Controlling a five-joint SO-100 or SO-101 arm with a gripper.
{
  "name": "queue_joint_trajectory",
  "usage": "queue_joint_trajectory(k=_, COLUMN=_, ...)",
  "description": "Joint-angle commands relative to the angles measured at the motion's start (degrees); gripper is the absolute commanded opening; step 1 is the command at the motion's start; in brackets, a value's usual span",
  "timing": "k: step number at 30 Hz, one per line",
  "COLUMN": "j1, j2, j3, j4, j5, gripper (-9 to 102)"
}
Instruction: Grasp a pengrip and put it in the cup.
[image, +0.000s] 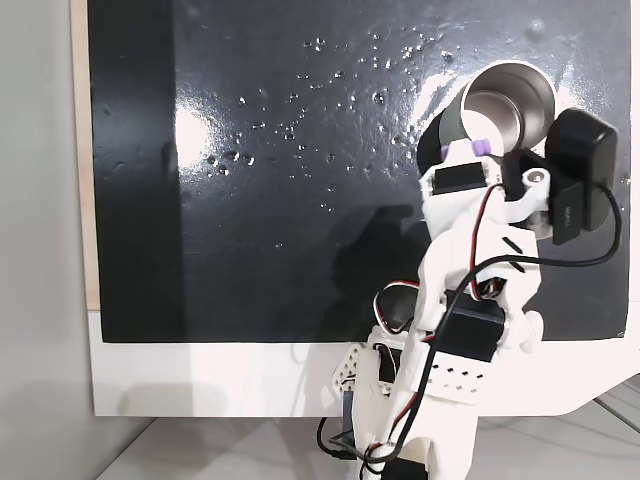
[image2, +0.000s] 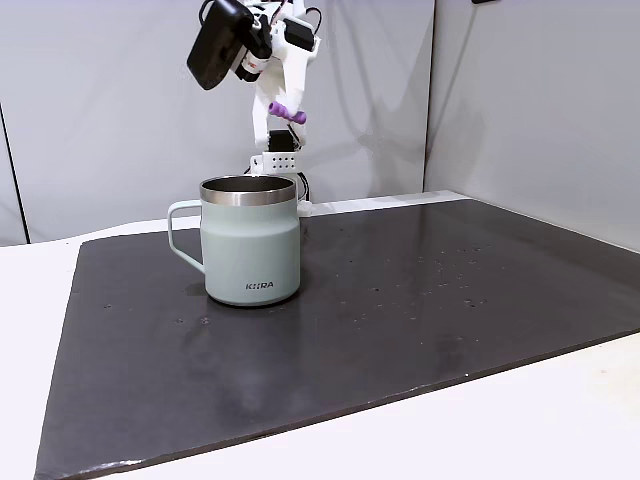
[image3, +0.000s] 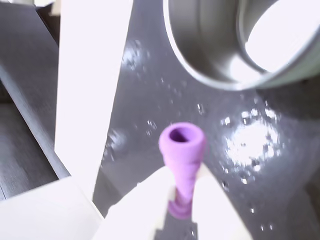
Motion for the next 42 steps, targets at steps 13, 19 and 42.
queue_joint_trajectory(k=13, j1=7.6, j2=-11.1, j3=0.4, j4=-28.1, j5=-1.8, gripper=0)
queue_joint_trajectory(k=19, j1=7.5, j2=-12.4, j3=4.1, j4=-32.3, j5=-1.3, gripper=0)
queue_joint_trajectory(k=42, j1=8.1, j2=-9.2, j3=7.1, j4=-32.3, j5=0.3, gripper=31)
